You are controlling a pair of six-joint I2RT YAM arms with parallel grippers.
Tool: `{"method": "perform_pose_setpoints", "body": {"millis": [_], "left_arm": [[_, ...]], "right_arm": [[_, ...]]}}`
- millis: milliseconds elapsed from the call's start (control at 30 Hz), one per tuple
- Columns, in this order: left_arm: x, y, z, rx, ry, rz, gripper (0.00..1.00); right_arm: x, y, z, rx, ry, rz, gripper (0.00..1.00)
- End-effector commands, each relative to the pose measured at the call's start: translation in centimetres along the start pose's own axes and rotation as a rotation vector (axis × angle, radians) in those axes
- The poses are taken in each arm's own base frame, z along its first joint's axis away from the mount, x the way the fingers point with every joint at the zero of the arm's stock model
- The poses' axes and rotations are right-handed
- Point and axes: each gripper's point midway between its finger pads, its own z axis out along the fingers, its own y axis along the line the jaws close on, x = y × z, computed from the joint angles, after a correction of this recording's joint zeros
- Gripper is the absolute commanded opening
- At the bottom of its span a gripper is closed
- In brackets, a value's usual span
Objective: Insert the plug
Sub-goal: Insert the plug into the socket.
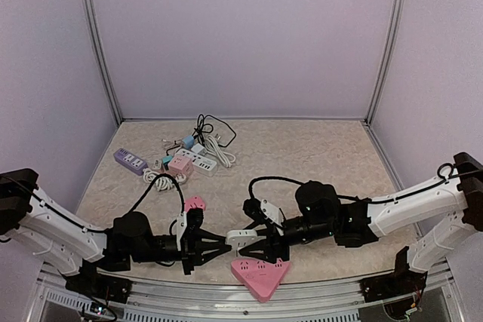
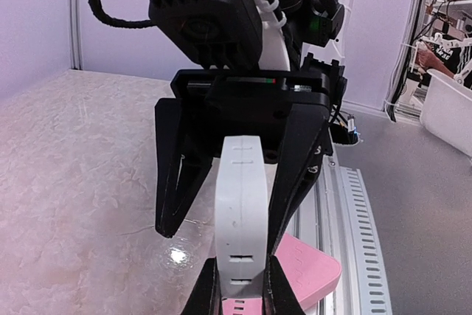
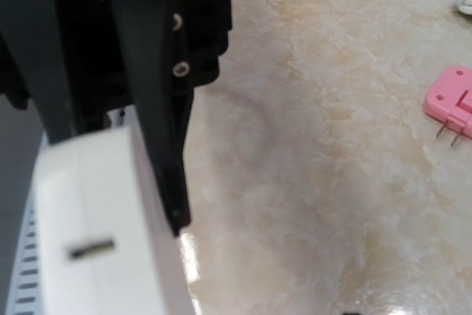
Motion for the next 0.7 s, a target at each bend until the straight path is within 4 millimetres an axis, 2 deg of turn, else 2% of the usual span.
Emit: {"method": "perform_pose_setpoints", "body": {"millis": [0,133,367,567,667], "left_arm": [[-1.6,-0.9,0.4,0.033,-0.051,0.015,0.0],[-1.6,-0.9,0.3,0.033,-0.054,0.015,0.0],[-1.6,-0.8,0.3,0.028,-0.054,0.022,0.0],[-1.4,-0.5,0.1,0.009,-0.049,0.018,0.0],[-1.3,-0.4,0.0,0.003,-0.047,0.02,0.0]], "right_arm": [[2.2,-0.9,0.2,0.053,0.055,-0.044,0.58],[2.5,-0.6,0.1,0.058,0.048,-0.068,0.59],[2.7,-1.1,0.4,0.09,0.054,-0.087,0.59],[2.5,0.3,-1.1,0.031,0.071,-0.082,0.59],[0.9,1.9,-2.5,-0.028,0.036,-0.09,0.6]]}}
